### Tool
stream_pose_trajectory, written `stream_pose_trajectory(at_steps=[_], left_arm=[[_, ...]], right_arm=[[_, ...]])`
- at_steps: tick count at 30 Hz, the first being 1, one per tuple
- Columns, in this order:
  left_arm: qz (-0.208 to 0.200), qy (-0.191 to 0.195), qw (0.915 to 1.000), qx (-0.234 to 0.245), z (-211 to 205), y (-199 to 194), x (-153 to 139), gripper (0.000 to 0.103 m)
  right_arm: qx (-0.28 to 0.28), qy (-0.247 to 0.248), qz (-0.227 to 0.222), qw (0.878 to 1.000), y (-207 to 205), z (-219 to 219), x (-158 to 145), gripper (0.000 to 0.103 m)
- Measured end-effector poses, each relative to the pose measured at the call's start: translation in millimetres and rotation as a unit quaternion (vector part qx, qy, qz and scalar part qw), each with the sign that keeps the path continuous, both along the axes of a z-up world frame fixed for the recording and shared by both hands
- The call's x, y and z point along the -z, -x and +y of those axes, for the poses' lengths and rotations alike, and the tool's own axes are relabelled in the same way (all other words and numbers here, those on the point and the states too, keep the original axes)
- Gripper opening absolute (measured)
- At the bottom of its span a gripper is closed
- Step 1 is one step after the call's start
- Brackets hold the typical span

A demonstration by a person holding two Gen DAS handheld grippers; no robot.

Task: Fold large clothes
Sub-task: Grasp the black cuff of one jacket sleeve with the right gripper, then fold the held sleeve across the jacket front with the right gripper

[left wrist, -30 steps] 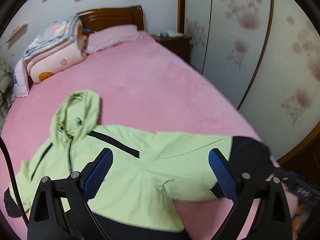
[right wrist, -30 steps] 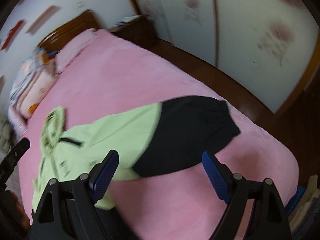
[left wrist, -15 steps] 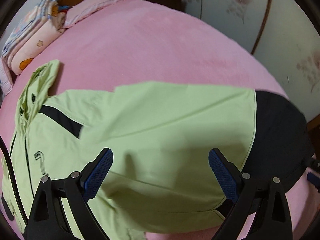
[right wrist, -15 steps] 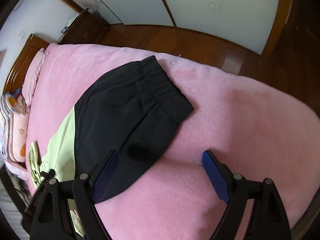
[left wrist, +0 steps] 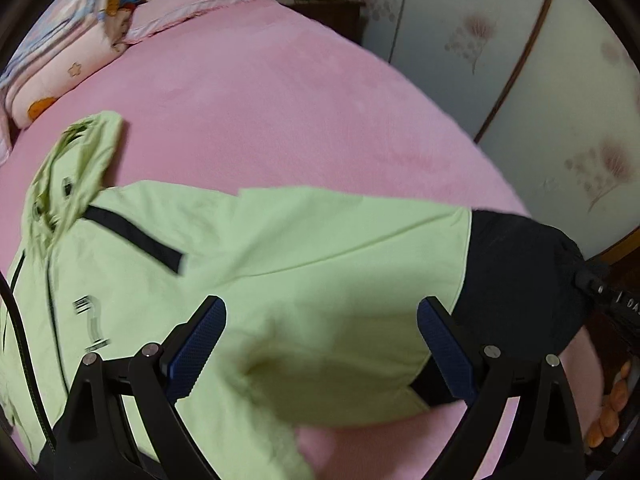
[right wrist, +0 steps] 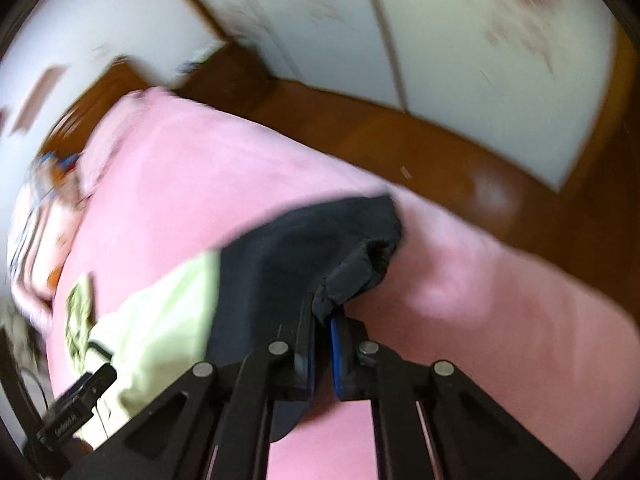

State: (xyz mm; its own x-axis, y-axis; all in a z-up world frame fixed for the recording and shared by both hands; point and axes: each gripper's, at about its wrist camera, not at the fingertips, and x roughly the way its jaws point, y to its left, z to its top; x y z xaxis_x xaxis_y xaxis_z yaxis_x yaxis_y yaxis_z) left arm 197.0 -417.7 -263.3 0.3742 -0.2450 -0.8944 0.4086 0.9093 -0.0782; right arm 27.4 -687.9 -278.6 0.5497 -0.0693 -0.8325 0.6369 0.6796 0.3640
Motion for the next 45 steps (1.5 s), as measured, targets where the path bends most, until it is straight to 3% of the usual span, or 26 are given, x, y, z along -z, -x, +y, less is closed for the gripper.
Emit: stream_pose_trajectory(at_steps=[5, 8, 11, 14, 17, 21, 24, 28, 31, 35, 38, 40, 42, 45], left_arm=[[-0.028, 0.027, 0.9986, -0.035, 86, 8, -48, 0.096], [-0.035, 0.032, 0.9972, -0.058, 143, 6, -63, 0.096], [-0.033, 0.049, 0.9943, -0.088, 213, 1, -76, 0.096], [-0.03, 0.074, 0.9889, -0.125, 278, -4, -78, 0.096], [-0.013, 0.086, 0.9854, -0.147, 331, -12, -63, 0.096], [0.025, 0.08, 0.9855, -0.147, 363, -22, -22, 0.096], [0.063, 0.097, 0.984, -0.135, 365, -28, 10, 0.096], [0.094, 0.122, 0.9833, -0.097, 350, -31, 37, 0.096], [0.111, 0.138, 0.981, -0.079, 337, -36, 53, 0.096], [0.121, 0.153, 0.9793, -0.054, 323, -42, 63, 0.076], [0.139, 0.166, 0.9752, -0.046, 317, -46, 71, 0.074], [0.153, 0.168, 0.9729, -0.045, 313, -49, 83, 0.068], [0.167, 0.166, 0.971, -0.043, 308, -53, 93, 0.054], [0.164, 0.159, 0.9727, -0.042, 301, -58, 101, 0.053]], right_arm=[[-0.129, 0.064, -0.086, 0.986, -31, 79, -88, 0.005], [-0.223, 0.084, -0.134, 0.962, -57, 156, -127, 0.005], [-0.292, 0.079, -0.162, 0.939, -76, 226, -138, 0.005], [-0.357, 0.08, -0.164, 0.916, -96, 303, -125, 0.005], [-0.409, 0.078, -0.134, 0.899, -115, 373, -84, 0.005], [-0.439, 0.088, -0.063, 0.892, -125, 430, -14, 0.005], [-0.455, 0.104, -0.022, 0.884, -119, 454, 20, 0.007], [-0.455, 0.096, 0.018, 0.885, -112, 455, 38, 0.034], [-0.444, 0.089, 0.017, 0.892, -107, 443, 35, 0.035], [-0.428, 0.085, 0.013, 0.899, -93, 426, 23, 0.035], [-0.417, 0.077, 0.014, 0.905, -85, 415, 19, 0.035], [-0.411, 0.076, 0.015, 0.908, -80, 409, 17, 0.035], [-0.406, 0.074, 0.018, 0.911, -76, 402, 18, 0.035], [-0.397, 0.067, 0.022, 0.915, -71, 392, 20, 0.035]])
